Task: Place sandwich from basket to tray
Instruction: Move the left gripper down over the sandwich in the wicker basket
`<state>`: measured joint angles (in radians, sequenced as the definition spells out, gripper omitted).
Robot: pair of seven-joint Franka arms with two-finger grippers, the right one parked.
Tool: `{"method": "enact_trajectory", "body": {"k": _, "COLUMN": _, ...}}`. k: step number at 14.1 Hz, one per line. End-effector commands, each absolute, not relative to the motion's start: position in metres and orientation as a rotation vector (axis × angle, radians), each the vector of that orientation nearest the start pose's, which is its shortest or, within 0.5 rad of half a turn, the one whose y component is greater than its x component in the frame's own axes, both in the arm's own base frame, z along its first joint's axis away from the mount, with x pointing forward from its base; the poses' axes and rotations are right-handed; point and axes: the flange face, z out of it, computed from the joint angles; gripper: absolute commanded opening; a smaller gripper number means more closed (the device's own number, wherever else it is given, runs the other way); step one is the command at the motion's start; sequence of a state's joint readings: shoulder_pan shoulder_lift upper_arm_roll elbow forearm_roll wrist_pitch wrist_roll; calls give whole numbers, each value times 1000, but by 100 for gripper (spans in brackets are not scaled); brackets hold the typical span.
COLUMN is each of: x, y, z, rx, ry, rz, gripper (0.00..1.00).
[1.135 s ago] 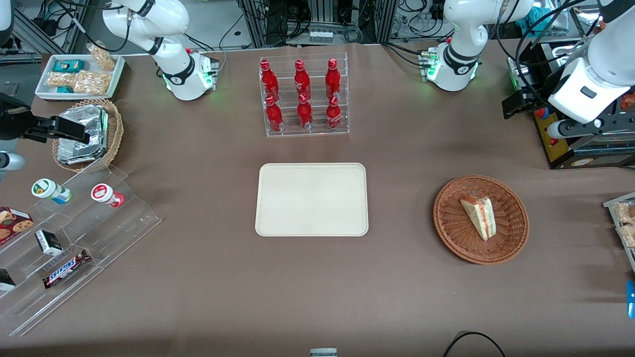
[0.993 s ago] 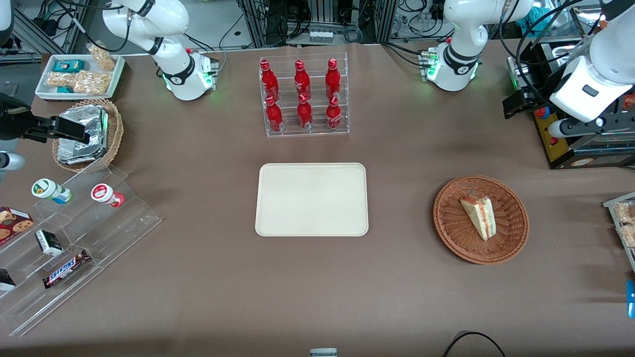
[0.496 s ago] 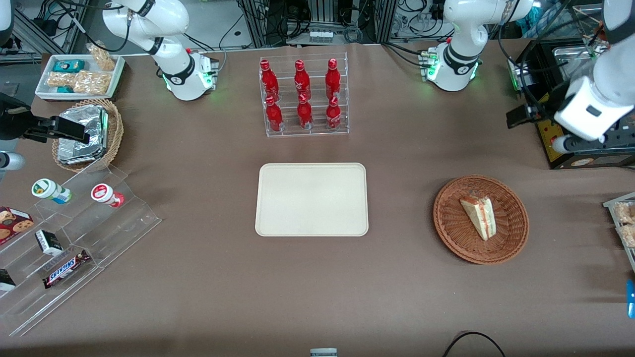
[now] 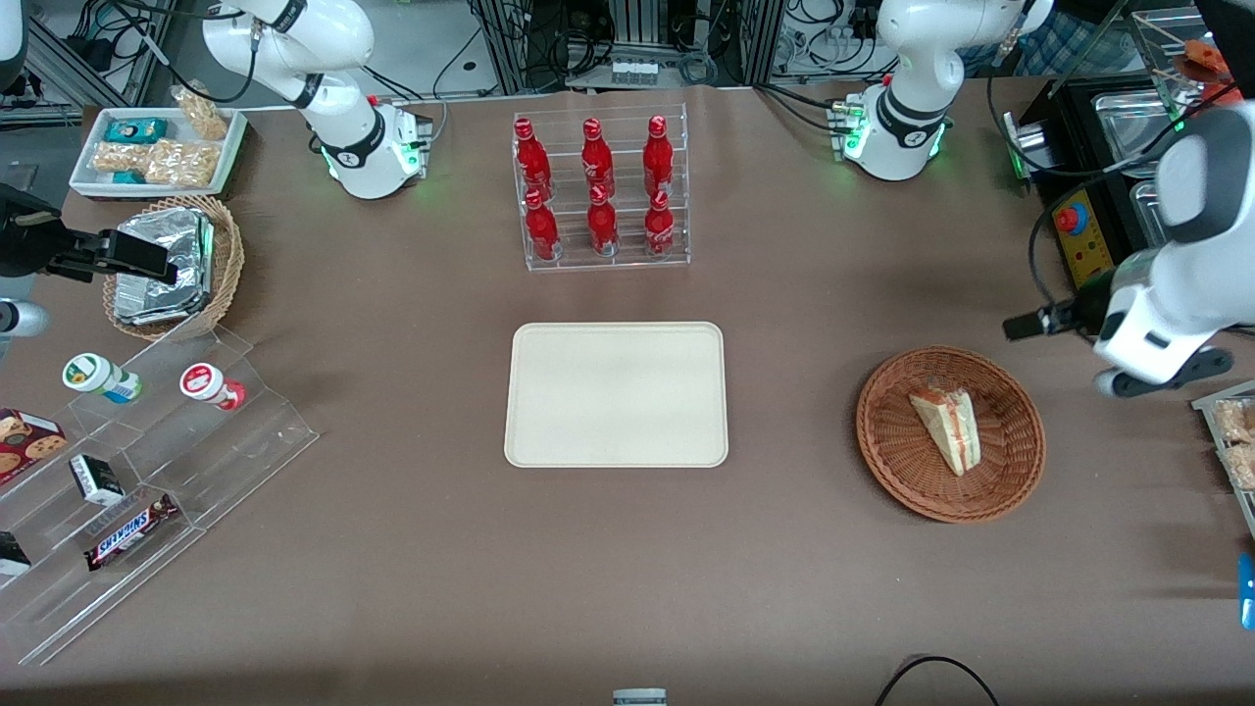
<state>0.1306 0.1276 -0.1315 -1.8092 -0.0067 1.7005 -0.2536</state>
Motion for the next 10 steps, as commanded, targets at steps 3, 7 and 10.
{"method": "enact_trajectory", "body": {"k": 3, "x": 558, "y": 19, "z": 350, "rx": -3113, "ry": -511, "rz": 159, "gripper": 100}}
{"method": "enact_trajectory", "body": {"k": 7, "x": 569, "y": 26, "z": 300, "rx": -3112, "ry": -608, "rz": 84, "gripper": 100}}
{"method": "enact_trajectory", "body": {"k": 10, "x": 578, "y": 19, "z": 266, "rx": -3110, "ry": -681, "rz": 44, "gripper": 100}}
